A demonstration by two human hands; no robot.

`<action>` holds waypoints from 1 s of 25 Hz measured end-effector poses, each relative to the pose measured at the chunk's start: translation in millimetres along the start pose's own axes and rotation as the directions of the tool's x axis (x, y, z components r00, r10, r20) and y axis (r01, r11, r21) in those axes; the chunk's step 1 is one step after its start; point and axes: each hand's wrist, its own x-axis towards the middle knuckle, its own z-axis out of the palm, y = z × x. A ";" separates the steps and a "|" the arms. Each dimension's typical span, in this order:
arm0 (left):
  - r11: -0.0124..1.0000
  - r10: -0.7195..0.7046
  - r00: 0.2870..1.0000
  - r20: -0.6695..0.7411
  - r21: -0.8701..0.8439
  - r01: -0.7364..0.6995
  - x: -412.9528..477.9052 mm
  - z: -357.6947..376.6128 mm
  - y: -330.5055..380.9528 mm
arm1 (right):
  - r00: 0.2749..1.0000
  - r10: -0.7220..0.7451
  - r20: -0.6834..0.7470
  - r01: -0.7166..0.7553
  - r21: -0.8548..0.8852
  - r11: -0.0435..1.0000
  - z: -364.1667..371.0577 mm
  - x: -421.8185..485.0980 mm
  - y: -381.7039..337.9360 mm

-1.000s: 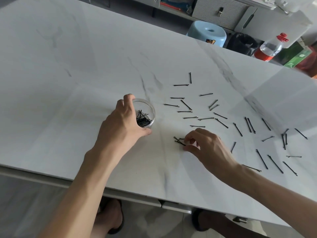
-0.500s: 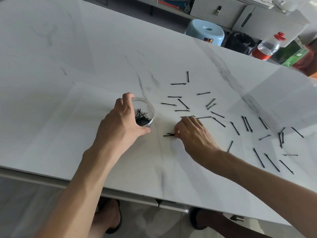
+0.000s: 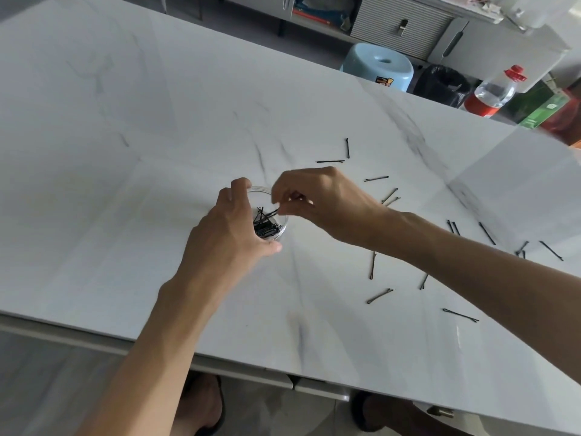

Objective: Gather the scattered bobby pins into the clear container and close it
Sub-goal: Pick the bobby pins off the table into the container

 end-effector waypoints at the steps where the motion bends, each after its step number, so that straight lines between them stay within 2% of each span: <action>1: 1.000 -0.004 1.000 0.002 -0.004 0.004 0.6 -1.0 -0.4 | 1.000 -0.013 -0.020 0.014 0.015 1.000 1.1 3.2 1.7; 2: 1.000 -0.010 1.000 0.006 -0.007 0.010 1.4 -2.2 -1.0 | 0.997 0.021 -0.075 -0.017 0.051 0.999 -0.5 6.7 7.9; 4: 1.000 -0.021 1.000 0.016 -0.004 0.021 2.6 -2.9 -1.2 | 0.964 0.213 -0.162 -0.203 0.073 0.976 -8.8 10.6 31.5; 6: 1.000 -0.027 0.999 0.020 0.006 0.027 3.1 -3.1 0.1 | 0.899 0.427 -0.099 -0.434 -0.063 0.899 -16.0 10.4 61.2; 8: 0.999 -0.027 0.999 0.016 0.021 0.027 3.5 -2.8 1.4 | 0.839 0.544 0.002 -0.535 -0.180 0.825 -11.0 7.7 83.2; 9: 0.999 -0.026 1.000 0.017 0.026 0.026 3.5 -2.5 1.9 | 0.825 0.565 0.008 -0.556 -0.172 0.813 -5.9 7.2 89.1; 12: 0.999 -0.021 1.000 0.016 0.028 0.021 3.8 -2.2 1.1 | 0.837 0.541 -0.083 -0.546 -0.088 0.833 9.9 13.1 95.3; 14: 0.999 -0.019 1.000 0.012 0.034 0.018 3.7 -1.7 1.0 | 0.855 0.506 -0.115 -0.517 -0.116 0.848 16.0 18.1 96.4; 16: 0.999 -0.019 1.000 0.010 0.039 0.018 3.9 -1.1 1.5 | 0.885 0.451 -0.116 -0.465 -0.213 0.859 18.0 20.7 98.5; 19: 0.999 -0.022 1.000 0.004 0.040 0.022 4.4 -0.6 2.2 | 0.961 0.274 -0.033 -0.256 -0.475 0.842 21.3 19.5 101.5; 21: 0.999 -0.027 1.000 0.002 0.045 0.026 4.4 -0.8 3.0 | 0.984 0.177 -0.015 -0.158 -0.530 0.833 21.8 17.5 103.2; 23: 0.998 -0.030 1.000 0.006 0.049 0.030 4.1 -0.9 3.7 | 0.974 0.201 -0.104 -0.226 -0.450 0.864 16.4 20.1 106.5; 25: 0.998 -0.032 0.999 0.005 0.053 0.031 4.1 -0.6 4.3 | 0.926 0.293 -0.239 -0.357 -0.298 0.885 4.7 29.0 117.7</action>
